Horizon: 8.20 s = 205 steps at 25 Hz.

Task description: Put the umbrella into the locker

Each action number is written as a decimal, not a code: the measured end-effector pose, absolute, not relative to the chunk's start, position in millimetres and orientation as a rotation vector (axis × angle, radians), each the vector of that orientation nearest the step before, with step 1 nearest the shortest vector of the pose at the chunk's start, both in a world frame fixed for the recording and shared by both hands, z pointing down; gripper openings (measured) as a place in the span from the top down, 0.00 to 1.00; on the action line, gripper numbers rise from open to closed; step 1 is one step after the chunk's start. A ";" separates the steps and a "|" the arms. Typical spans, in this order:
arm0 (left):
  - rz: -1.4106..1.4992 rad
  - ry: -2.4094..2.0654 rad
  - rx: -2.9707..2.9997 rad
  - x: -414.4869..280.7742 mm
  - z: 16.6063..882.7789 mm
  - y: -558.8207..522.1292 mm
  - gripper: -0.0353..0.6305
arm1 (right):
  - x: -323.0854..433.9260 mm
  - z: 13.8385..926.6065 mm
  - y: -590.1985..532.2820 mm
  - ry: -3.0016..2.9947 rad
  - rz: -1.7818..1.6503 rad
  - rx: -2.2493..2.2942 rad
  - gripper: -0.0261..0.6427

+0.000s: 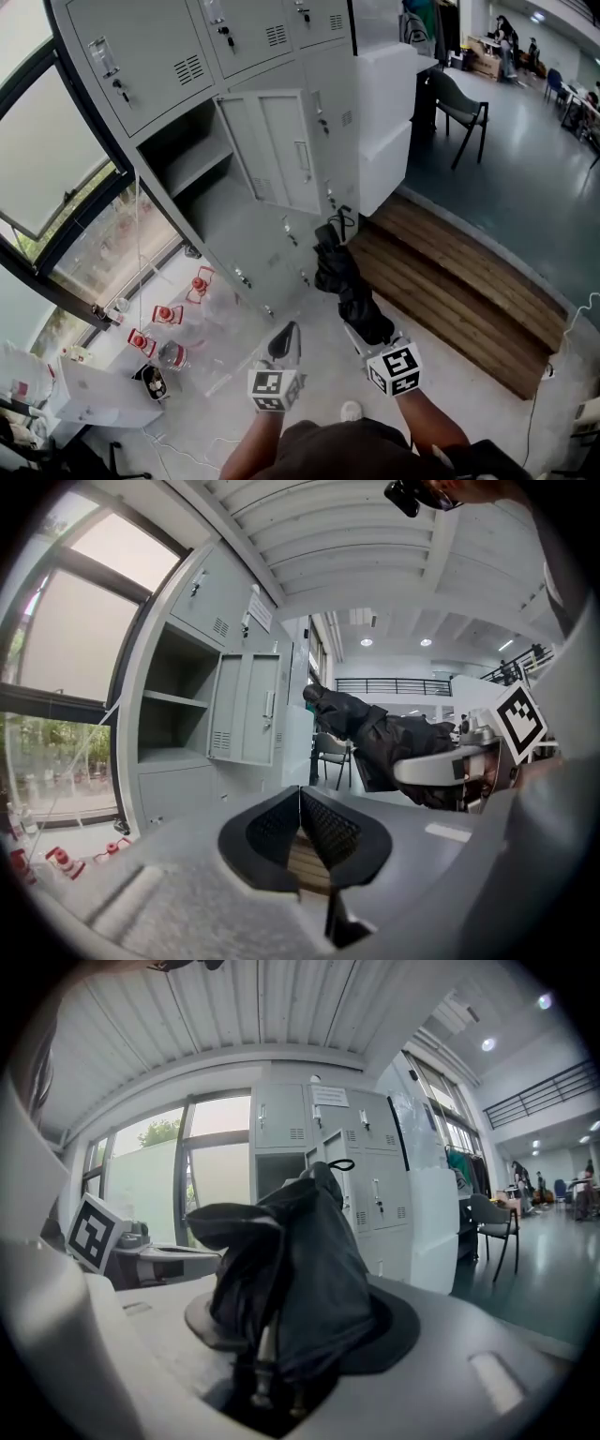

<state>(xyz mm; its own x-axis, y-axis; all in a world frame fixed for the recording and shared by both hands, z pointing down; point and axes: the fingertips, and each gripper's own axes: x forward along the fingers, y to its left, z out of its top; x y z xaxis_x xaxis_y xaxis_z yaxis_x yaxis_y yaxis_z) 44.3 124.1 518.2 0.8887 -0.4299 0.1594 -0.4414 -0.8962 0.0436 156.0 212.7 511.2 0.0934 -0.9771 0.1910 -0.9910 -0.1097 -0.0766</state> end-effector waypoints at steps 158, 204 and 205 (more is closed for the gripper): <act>0.203 -1.533 2.541 -37.7 545.3 -310.4 0.94 | 105.9 589.9 -462.3 -2.044 0.473 1.497 0.54; 0.119 -1.504 2.655 -11.2 502.1 -285.9 0.94 | 123.0 510.8 -303.8 -2.315 0.197 1.596 0.81; 0.119 -1.504 2.652 -11.2 502.6 -285.7 0.94 | 123.4 510.6 -303.1 -2.319 0.197 1.597 0.82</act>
<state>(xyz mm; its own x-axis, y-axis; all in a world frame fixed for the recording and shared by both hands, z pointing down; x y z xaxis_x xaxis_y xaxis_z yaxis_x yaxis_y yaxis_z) -11.2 -285.7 502.6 0.5118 -0.8517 0.1123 -0.8588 -0.5108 0.0401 123.4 -303.1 510.6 -0.3256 -0.8843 0.3345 -0.9280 0.3666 0.0659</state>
